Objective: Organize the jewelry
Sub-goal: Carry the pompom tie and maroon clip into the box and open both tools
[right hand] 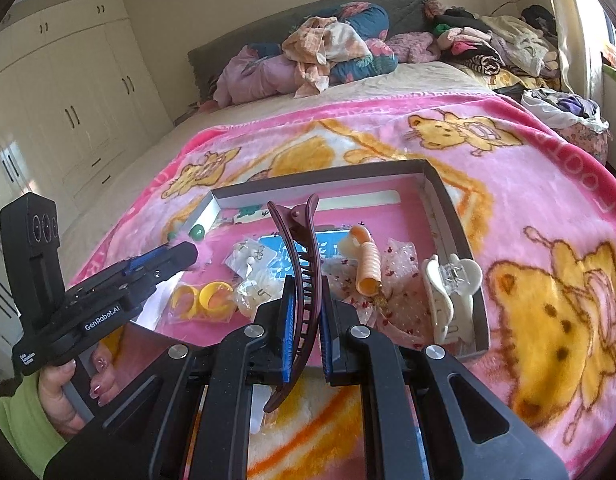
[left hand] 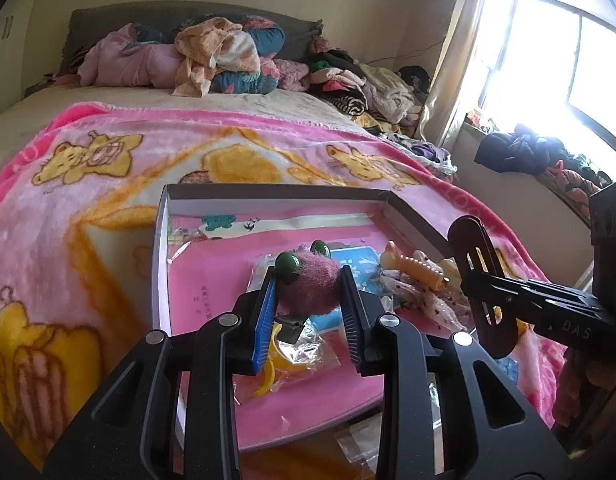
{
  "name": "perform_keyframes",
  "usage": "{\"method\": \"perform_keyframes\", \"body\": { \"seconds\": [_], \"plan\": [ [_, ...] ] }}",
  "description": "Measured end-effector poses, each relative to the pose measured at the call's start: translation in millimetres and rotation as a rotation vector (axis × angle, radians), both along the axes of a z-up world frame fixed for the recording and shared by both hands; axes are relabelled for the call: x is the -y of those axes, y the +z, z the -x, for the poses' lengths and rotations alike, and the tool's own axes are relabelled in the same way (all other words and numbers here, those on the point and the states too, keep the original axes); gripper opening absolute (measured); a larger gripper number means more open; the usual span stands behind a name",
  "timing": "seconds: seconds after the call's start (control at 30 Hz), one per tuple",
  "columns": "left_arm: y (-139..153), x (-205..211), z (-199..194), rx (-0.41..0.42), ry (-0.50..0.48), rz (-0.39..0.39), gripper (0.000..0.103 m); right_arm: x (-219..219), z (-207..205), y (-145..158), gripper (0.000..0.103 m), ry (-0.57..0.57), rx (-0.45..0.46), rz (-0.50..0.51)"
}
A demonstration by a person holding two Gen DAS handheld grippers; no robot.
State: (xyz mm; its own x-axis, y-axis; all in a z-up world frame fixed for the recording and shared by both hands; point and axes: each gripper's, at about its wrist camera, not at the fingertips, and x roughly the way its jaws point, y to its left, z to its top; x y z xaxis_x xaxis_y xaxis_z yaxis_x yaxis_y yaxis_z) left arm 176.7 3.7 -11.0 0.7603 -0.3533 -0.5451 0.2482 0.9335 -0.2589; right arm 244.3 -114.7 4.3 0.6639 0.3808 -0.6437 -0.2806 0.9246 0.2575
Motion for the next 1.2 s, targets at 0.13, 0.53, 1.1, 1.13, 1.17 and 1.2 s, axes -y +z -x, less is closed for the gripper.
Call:
{"method": "perform_keyframes", "body": {
  "seconds": [0.13,0.53,1.1,1.13,1.17,1.2],
  "plan": [
    [-3.3,-2.0,-3.2,-0.007,0.007,0.001,0.022,-4.7,-7.8,-3.1,0.011,0.009,-0.009,0.007],
    [-11.1,-9.9,-7.9,-0.032,0.031,0.003,0.023,-28.2,-37.4,-21.6,0.011,0.043,-0.05,0.043],
    [-19.5,-11.2,-12.1,-0.06,0.046,-0.006,0.023,-24.5,-32.4,-41.9,0.016,0.011,-0.074,0.037],
    [-19.6,-11.1,-12.0,-0.061,0.046,-0.006,0.023,-22.8,-30.8,-41.4,0.016,0.009,-0.073,0.031],
    [-19.7,-11.1,-11.8,-0.061,0.047,-0.007,0.023,-21.3,-29.1,-41.0,0.016,0.008,-0.071,0.027],
    [-19.8,-11.5,-12.1,-0.061,0.046,-0.006,0.024,-20.1,-27.5,-40.8,0.016,0.005,-0.07,0.026]
  ]
}}
